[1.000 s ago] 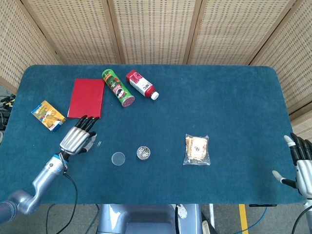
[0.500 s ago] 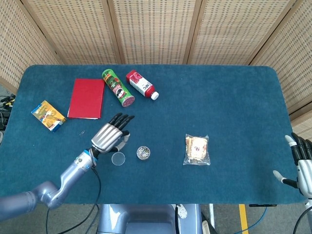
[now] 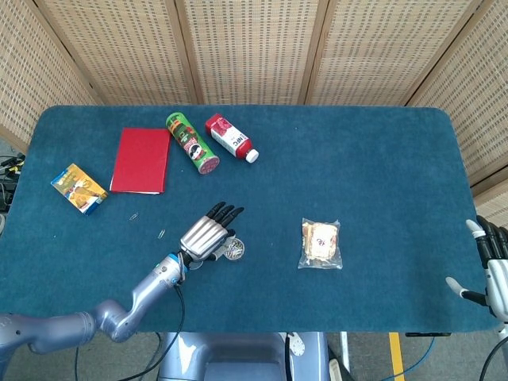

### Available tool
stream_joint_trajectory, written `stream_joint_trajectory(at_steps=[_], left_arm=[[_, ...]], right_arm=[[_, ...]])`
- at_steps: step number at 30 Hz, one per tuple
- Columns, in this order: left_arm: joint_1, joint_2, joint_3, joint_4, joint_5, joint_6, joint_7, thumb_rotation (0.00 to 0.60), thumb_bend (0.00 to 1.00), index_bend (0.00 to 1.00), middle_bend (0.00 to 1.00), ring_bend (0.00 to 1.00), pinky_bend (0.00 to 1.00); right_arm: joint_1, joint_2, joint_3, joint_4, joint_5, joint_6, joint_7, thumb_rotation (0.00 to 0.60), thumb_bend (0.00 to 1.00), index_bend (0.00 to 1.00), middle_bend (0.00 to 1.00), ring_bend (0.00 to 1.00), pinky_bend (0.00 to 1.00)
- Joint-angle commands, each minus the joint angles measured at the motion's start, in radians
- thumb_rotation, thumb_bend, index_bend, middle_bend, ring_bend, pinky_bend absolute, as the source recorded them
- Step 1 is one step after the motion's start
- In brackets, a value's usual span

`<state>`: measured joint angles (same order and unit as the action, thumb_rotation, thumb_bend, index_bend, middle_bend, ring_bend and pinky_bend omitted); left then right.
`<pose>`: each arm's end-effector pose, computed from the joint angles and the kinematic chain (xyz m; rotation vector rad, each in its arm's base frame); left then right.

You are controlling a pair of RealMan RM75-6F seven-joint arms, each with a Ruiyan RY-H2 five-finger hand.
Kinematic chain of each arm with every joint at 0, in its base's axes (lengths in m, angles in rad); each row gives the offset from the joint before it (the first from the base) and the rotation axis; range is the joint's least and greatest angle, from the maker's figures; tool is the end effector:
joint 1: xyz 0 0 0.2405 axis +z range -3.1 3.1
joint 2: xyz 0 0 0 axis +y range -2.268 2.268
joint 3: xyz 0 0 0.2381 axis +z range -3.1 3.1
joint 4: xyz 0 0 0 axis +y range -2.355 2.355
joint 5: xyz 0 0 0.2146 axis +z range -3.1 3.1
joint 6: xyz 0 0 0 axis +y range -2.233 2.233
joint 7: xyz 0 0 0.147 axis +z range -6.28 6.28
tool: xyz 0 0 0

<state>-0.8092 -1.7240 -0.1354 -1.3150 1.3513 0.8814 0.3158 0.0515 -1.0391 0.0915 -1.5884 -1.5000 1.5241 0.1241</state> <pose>-0.0951 0.3157 -0.0824 -2.1520 -0.7359 -0.9697 -0.3070 -0.1822 0.1858 1.3119 -0.8726 0.9571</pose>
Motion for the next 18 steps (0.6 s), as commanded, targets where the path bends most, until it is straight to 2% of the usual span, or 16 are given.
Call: stream_joint_trajectory(at_steps=[1, 6, 11, 13, 15, 18], left_arm=[[-0.005, -0.007, -0.002, 0.005, -0.009, -0.003, 0.006, 0.6, 0.43, 0.75, 0.0, 0.0, 0.0], [-0.012, -0.02, -0.001, 0.012, -0.019, -0.005, 0.011, 0.6, 0.43, 0.74, 0.0, 0.0, 0.0], [-0.014, -0.03, -0.002, 0.016, -0.017, 0.002, -0.003, 0.6, 0.43, 0.6, 0.0, 0.0, 0.0], [-0.015, -0.035, -0.002, 0.019, -0.013, 0.007, -0.01, 0.6, 0.42, 0.57, 0.0, 0.0, 0.0], [-0.017, -0.04, -0.002, 0.021, -0.01, 0.009, -0.019, 0.6, 0.4, 0.55, 0.0, 0.0, 0.0], [-0.02, -0.041, 0.001, 0.021, -0.01, 0.008, -0.019, 0.6, 0.3, 0.44, 0.0, 0.0, 0.0]], right_arm=[[0.0, 0.0, 0.0, 0.0, 0.0, -0.001, 0.001, 0.6, 0.0, 0.0, 0.0, 0.0, 0.0], [0.0, 0.001, 0.0, 0.001, 0.0, -0.001, 0.004, 0.6, 0.0, 0.0, 0.0, 0.0, 0.0], [0.0, 0.002, 0.0, 0.001, 0.0, 0.0, 0.006, 0.6, 0.0, 0.0, 0.0, 0.0, 0.0], [0.0, 0.002, -0.001, 0.001, -0.001, 0.0, 0.007, 0.6, 0.0, 0.0, 0.0, 0.0, 0.0], [0.0, 0.002, -0.001, 0.001, -0.001, 0.0, 0.007, 0.6, 0.0, 0.0, 0.0, 0.0, 0.0], [-0.001, 0.002, -0.001, 0.0, -0.002, 0.001, 0.007, 0.6, 0.0, 0.0, 0.0, 0.0, 0.0]])
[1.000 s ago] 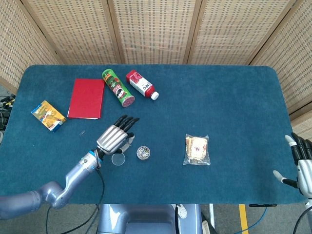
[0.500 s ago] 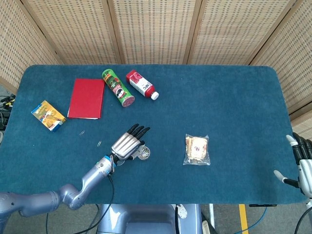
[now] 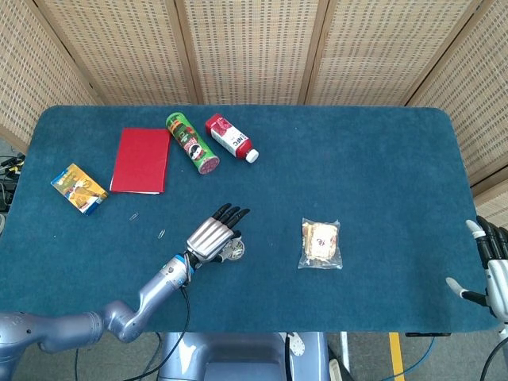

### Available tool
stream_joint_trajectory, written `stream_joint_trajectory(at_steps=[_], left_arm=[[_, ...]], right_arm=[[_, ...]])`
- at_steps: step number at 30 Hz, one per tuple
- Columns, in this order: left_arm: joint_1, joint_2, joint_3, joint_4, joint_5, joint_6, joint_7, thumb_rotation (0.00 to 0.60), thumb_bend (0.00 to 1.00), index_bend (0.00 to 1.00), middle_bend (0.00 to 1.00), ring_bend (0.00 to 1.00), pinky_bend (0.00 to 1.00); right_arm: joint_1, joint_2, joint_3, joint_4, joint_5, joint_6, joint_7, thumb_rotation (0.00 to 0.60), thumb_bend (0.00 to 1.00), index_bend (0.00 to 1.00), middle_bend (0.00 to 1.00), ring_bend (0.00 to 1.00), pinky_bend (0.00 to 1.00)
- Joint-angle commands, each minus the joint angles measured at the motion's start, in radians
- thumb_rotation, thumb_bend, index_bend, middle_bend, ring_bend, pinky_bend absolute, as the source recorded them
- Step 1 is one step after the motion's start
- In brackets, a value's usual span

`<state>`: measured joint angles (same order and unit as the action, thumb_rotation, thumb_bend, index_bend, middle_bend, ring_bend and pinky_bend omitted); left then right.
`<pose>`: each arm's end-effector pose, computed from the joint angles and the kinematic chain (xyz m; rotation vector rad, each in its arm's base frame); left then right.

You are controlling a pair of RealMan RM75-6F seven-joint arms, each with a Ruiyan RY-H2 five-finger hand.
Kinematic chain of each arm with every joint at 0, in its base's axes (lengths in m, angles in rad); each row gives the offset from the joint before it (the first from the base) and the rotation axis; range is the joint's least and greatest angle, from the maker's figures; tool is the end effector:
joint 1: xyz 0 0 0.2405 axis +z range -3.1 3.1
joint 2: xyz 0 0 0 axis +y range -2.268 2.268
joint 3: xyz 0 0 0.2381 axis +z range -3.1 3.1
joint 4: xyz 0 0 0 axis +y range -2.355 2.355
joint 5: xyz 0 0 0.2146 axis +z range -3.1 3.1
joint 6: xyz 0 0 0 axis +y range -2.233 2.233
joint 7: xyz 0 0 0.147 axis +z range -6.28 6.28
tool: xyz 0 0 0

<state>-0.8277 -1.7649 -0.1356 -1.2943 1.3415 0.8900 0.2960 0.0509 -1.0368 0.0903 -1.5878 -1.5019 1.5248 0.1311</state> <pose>-0.0851 0.3132 -0.0920 -2.1524 -0.7667 -1.0045 -0.3071 -0.1817 0.1864 1.3123 -0.8755 0.9604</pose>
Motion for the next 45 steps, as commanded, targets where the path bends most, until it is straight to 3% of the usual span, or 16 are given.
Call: stream_joint_trajectory(at_steps=[1, 8, 11, 18, 24, 28, 31, 35, 40, 45], left_arm=[[-0.001, 0.0, 0.002, -0.002, -0.004, -0.004, -0.001, 0.6, 0.27, 0.39, 0.0, 0.0, 0.0], [0.0, 0.009, -0.002, -0.014, -0.007, 0.002, -0.02, 0.6, 0.16, 0.07, 0.0, 0.0, 0.0], [0.005, 0.031, -0.009, -0.04, 0.008, 0.028, -0.04, 0.6, 0.15, 0.01, 0.0, 0.0, 0.0], [0.031, 0.142, -0.023, -0.131, 0.039, 0.09, -0.081, 0.6, 0.15, 0.0, 0.0, 0.0, 0.0], [0.102, 0.302, -0.003, -0.231, 0.04, 0.161, -0.068, 0.6, 0.07, 0.0, 0.0, 0.0, 0.0], [0.227, 0.423, 0.033, -0.306, 0.033, 0.312, -0.035, 0.6, 0.0, 0.0, 0.0, 0.0, 0.0], [0.3, 0.477, 0.052, -0.345, 0.016, 0.395, -0.019, 0.6, 0.0, 0.0, 0.0, 0.0, 0.0], [0.471, 0.592, 0.108, -0.425, -0.011, 0.57, -0.037, 0.6, 0.0, 0.0, 0.0, 0.0, 0.0], [0.588, 0.661, 0.147, -0.442, 0.028, 0.679, -0.15, 0.6, 0.0, 0.0, 0.0, 0.0, 0.0], [0.628, 0.684, 0.162, -0.428, 0.045, 0.681, -0.199, 0.6, 0.0, 0.0, 0.0, 0.0, 0.0]], right_arm=[[-0.001, 0.0, 0.0, 0.0, 0.0, 0.001, 0.0, 0.6, 0.0, 0.0, 0.0, 0.0, 0.0], [-0.002, 0.002, 0.0, -0.002, -0.002, 0.005, 0.002, 0.6, 0.0, 0.0, 0.0, 0.0, 0.0], [-0.003, 0.002, 0.0, -0.001, -0.002, 0.006, 0.004, 0.6, 0.0, 0.0, 0.0, 0.0, 0.0], [-0.004, 0.003, -0.002, -0.003, -0.007, 0.009, 0.005, 0.6, 0.0, 0.0, 0.0, 0.0, 0.0], [-0.006, 0.004, -0.003, -0.006, -0.013, 0.015, 0.004, 0.6, 0.0, 0.0, 0.0, 0.0, 0.0], [-0.007, 0.003, -0.002, -0.009, -0.014, 0.02, -0.002, 0.6, 0.0, 0.0, 0.0, 0.0, 0.0], [-0.007, 0.003, -0.003, -0.011, -0.014, 0.019, -0.006, 0.6, 0.0, 0.0, 0.0, 0.0, 0.0], [-0.007, 0.001, -0.003, -0.014, -0.015, 0.02, -0.018, 0.6, 0.0, 0.0, 0.0, 0.0, 0.0], [-0.009, -0.001, -0.005, -0.017, -0.019, 0.025, -0.03, 0.6, 0.0, 0.0, 0.0, 0.0, 0.0], [-0.012, -0.002, -0.01, -0.022, -0.03, 0.032, -0.039, 0.6, 0.0, 0.0, 0.0, 0.0, 0.0]])
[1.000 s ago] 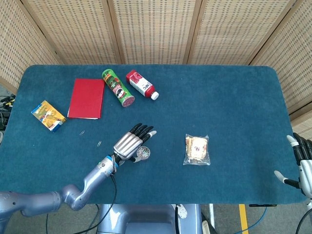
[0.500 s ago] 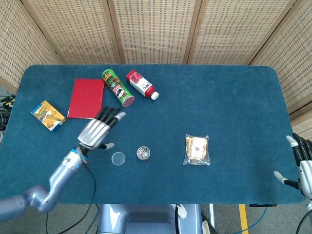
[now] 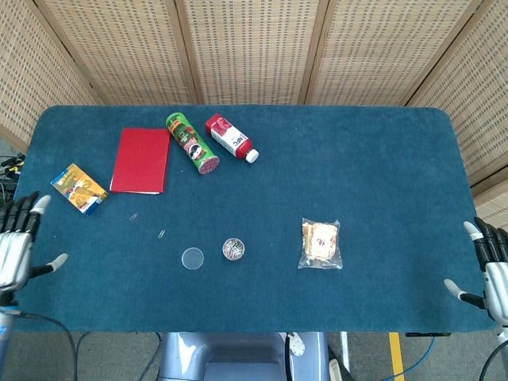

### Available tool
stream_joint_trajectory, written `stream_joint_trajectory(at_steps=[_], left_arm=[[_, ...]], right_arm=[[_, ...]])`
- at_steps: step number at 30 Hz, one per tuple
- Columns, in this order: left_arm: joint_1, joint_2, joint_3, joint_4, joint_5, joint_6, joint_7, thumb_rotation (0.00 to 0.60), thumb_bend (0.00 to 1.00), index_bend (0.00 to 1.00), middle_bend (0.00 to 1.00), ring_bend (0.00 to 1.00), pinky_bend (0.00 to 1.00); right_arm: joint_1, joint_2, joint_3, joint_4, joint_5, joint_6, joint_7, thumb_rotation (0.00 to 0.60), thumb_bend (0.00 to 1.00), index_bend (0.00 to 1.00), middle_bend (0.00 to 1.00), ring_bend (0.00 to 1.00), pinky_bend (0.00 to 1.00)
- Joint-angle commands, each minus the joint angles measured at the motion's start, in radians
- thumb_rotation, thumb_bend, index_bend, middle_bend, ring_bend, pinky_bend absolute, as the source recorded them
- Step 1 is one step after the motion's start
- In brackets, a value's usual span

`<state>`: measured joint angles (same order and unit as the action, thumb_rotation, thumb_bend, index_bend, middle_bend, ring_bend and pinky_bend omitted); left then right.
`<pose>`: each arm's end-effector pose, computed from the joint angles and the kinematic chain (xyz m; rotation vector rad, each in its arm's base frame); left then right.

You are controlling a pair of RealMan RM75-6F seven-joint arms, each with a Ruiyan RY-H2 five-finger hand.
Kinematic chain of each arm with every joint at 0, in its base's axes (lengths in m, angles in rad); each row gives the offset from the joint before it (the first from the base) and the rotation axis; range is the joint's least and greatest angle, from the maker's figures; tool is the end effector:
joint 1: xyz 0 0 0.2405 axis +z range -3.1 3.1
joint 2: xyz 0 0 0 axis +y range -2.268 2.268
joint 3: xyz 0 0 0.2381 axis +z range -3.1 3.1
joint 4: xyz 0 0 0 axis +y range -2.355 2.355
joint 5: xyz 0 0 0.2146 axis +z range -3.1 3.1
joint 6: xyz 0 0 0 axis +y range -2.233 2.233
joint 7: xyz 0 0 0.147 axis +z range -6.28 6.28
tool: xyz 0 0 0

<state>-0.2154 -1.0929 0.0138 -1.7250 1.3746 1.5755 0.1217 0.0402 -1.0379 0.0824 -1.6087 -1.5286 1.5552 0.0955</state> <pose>-0.2703 0.2037 0.1546 -1.3523 -0.8332 -0.9144 -0.3002 -0.1764 0.1846 1.3256 -0.8459 0.9669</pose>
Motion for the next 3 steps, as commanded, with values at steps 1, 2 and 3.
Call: stream_joint_trajectory(at_steps=[1, 2, 3], left_arm=[[0.018, 0.012, 0.011, 0.01, 0.013, -0.013, -0.032, 0.6, 0.0, 0.0, 0.0, 0.0, 0.0], [0.019, 0.011, 0.011, 0.014, 0.013, -0.02, -0.037, 0.6, 0.0, 0.0, 0.0, 0.0, 0.0], [0.02, 0.009, 0.009, 0.018, 0.013, -0.025, -0.042, 0.6, 0.0, 0.0, 0.0, 0.0, 0.0]], right_arm=[[-0.001, -0.001, -0.003, -0.002, -0.005, 0.003, -0.007, 0.6, 0.0, 0.0, 0.0, 0.0, 0.0], [-0.002, -0.002, -0.003, -0.003, -0.006, 0.005, -0.008, 0.6, 0.0, 0.0, 0.0, 0.0, 0.0], [-0.003, -0.002, -0.003, -0.003, -0.007, 0.007, -0.01, 0.6, 0.0, 0.0, 0.0, 0.0, 0.0]])
